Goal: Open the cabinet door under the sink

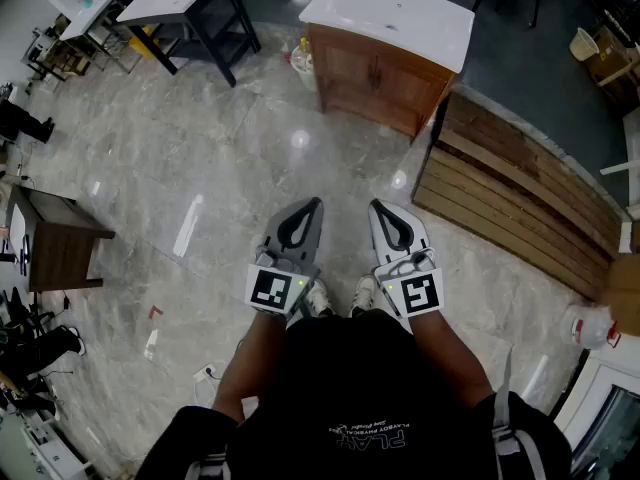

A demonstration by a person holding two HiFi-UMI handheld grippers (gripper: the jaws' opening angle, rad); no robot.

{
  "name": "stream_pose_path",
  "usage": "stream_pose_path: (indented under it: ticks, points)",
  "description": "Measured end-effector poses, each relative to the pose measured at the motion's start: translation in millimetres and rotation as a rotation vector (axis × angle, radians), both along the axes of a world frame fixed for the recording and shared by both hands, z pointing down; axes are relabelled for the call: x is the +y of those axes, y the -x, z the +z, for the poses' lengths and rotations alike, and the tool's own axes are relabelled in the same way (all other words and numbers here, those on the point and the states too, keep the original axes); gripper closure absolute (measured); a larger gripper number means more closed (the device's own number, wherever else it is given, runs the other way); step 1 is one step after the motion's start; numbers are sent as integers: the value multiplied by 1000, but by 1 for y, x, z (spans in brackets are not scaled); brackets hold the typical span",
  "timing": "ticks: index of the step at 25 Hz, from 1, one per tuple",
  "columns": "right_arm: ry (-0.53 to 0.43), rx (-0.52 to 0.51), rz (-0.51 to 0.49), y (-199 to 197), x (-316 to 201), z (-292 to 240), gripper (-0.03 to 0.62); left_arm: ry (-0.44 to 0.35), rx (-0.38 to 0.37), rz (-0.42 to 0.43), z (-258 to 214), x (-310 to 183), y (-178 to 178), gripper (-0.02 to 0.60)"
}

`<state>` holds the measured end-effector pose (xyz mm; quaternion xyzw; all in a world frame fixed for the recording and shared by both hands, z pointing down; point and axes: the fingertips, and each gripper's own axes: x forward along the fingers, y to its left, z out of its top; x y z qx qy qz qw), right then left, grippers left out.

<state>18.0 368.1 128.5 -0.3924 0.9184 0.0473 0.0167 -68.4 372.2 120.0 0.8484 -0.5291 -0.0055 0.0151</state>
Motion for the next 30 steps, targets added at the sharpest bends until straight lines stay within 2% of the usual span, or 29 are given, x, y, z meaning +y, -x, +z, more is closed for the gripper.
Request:
stream_pose_path:
  ticks: [3, 11, 15, 19, 22, 27, 30]
  points:
    - [-6, -19, 2, 13, 3, -11, 571, 0, -3, 9, -2, 5, 7, 560]
    - [-8, 17, 3, 42, 16, -7, 571, -4, 7, 36, 2, 20, 32, 559]
    - [-15, -27, 35, 58, 21, -13, 571, 5, 9, 68, 8, 23, 46, 559]
    - [-18, 23, 33, 73, 24, -7, 571, 7, 30, 73, 16, 18, 63, 559]
    - [-30, 15, 62, 75, 26, -12, 571, 14, 29, 87, 20, 17, 68, 558]
    - [9, 76, 105, 68, 18, 2, 571, 16, 32, 101, 21, 10, 72, 559]
    - [21, 68, 120, 65, 6, 10, 571, 34, 17, 114, 29, 0, 70, 560]
